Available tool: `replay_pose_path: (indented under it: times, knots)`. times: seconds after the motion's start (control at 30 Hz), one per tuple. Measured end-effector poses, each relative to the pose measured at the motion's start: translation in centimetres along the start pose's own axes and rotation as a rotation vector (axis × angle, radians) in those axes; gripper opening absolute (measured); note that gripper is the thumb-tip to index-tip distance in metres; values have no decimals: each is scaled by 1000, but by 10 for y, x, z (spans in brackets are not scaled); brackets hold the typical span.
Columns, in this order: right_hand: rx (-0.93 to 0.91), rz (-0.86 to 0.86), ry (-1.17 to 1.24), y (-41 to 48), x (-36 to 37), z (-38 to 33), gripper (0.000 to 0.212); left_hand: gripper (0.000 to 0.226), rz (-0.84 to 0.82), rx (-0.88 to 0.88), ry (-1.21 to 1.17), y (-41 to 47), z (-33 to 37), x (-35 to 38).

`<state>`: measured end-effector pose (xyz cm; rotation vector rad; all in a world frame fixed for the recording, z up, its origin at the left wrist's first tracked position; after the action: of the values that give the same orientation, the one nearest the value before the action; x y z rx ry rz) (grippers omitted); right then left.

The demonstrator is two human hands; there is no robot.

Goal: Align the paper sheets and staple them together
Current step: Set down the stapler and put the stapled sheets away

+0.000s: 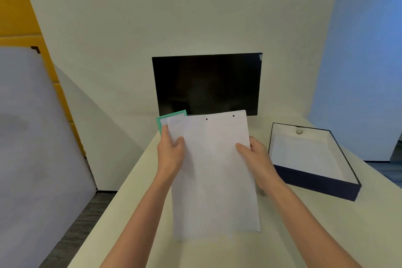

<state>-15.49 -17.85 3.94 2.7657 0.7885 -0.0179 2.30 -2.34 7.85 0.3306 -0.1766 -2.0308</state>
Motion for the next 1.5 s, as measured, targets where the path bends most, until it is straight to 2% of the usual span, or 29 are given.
replay_pose_path:
  times: [0.1, 0.17, 0.3, 0.4, 0.53, 0.73, 0.87, 1.0, 1.1, 1.2, 1.3, 1.37, 1.43, 1.5]
  knots:
    - [-178, 57, 11, -11, 2, -46, 10, 20, 112, 129, -11, -13, 40, -9]
    - [-248, 62, 2, -19, 6, -61, 13, 25, 146, 179, -12, -21, 51, -11]
    - [-339, 100, -97, -29, 11, -72, 45, 48, 163, 199, 58, -28, 49, -12]
    - [-474, 175, -171, -27, 9, -86, 55, 61, 163, 286, 79, -31, 59, -16]
    - [-612, 156, -302, -22, 17, -101, 51, 61, 100, 426, 133, -28, 64, -17]
    - [-640, 152, -421, -10, 20, -100, 42, 45, 76, 423, 164, -19, 62, -23]
    - [-650, 173, -409, -10, 19, -101, 44, 48, 83, 449, 114, -16, 64, -26]
    - [-631, 150, -398, -9, 22, -97, 42, 46, 85, 424, 109, -15, 56, -26]
    - [-633, 156, -402, -7, 21, -100, 42, 54, 113, 386, 22, -13, 52, -32]
    - [-627, 147, -397, -6, 22, -100, 43, 58, 82, 188, -170, -8, 29, -34]
    - [-612, 140, -369, -3, 19, -99, 43, 40, -6, -54, -298, -7, -11, -30]
    - [-586, 131, -334, -1, 16, -97, 44, 28, -97, -148, -277, -13, -33, -26]
    - [-562, 115, -323, 1, 12, -96, 44, 23, -167, -140, -207, -16, -42, -22]
    - [-510, 85, -360, 3, 6, -100, 39, 25, -173, -51, -124, -16, -29, -26]
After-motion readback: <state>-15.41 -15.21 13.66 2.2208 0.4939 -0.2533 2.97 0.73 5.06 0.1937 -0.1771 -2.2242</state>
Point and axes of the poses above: each hand's wrist, its own y-axis towards the middle knuckle, its own x-axis out of the palm, z = x × y, the point moved 8 cm from there along y, towards the middle knuckle, and after that the axes turned 6 degrees about -x, right-handed, at the moved point
